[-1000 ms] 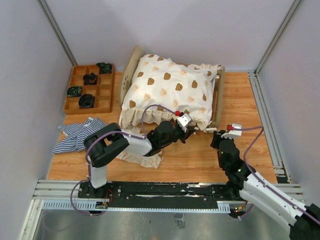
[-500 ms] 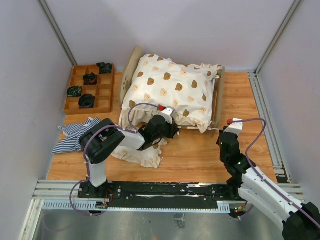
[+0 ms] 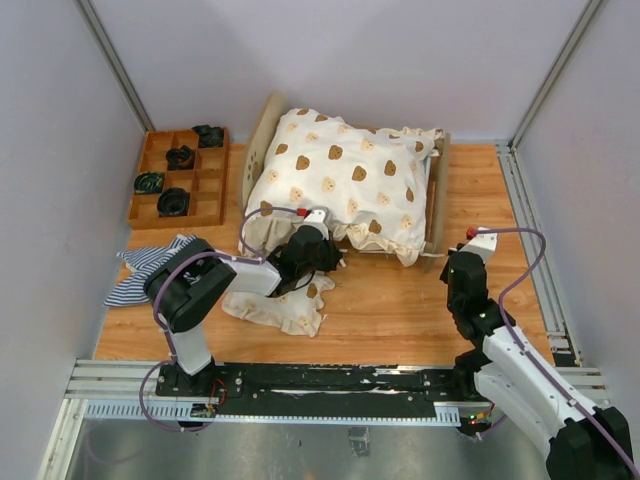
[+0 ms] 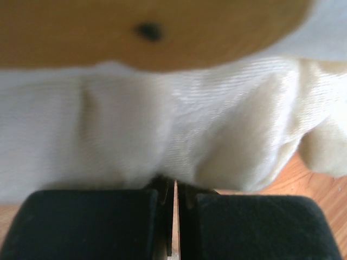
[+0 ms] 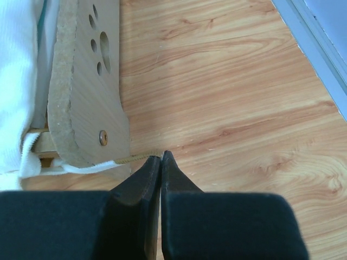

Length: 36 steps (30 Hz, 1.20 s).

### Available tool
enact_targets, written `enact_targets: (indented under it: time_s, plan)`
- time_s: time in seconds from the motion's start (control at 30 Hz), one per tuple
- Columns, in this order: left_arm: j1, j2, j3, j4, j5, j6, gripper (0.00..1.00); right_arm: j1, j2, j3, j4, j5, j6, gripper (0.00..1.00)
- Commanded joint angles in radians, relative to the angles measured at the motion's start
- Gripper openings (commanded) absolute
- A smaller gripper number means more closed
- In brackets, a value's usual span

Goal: Set up the pet bed

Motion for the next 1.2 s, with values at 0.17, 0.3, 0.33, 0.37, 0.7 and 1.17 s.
enact_targets:
  time_s: [0.17,0.3,0.33,0.37,0.7,1.17]
  plan:
    - [0.046,0.032,0.055,-0.114,-0.057,-0.039,0.00,-0.119,0.004,0.056,-0.023,0.025,0.060,0.00]
    - [0.041,0.045,0.065,-0.107,0.030,-0.058,0.00,-0.121,-0.003,0.049,-0.061,-0.052,0.100,0.00]
    - [0.036,0.042,0.063,-0.102,0.051,-0.055,0.00,-0.119,-0.005,0.050,-0.072,-0.097,0.114,0.00]
    - [0.029,0.039,0.062,-0.099,0.072,-0.052,0.00,-0.120,-0.007,0.051,-0.086,-0.151,0.126,0.00]
    - [-0.244,0.043,0.110,-0.082,0.137,-0.027,0.26,-0.121,-0.159,0.061,-0.368,-0.319,0.238,0.47]
    - [-0.161,-0.307,0.168,-0.548,-0.147,0.130,0.93,0.026,-0.177,0.107,-0.239,-0.449,0.289,0.57]
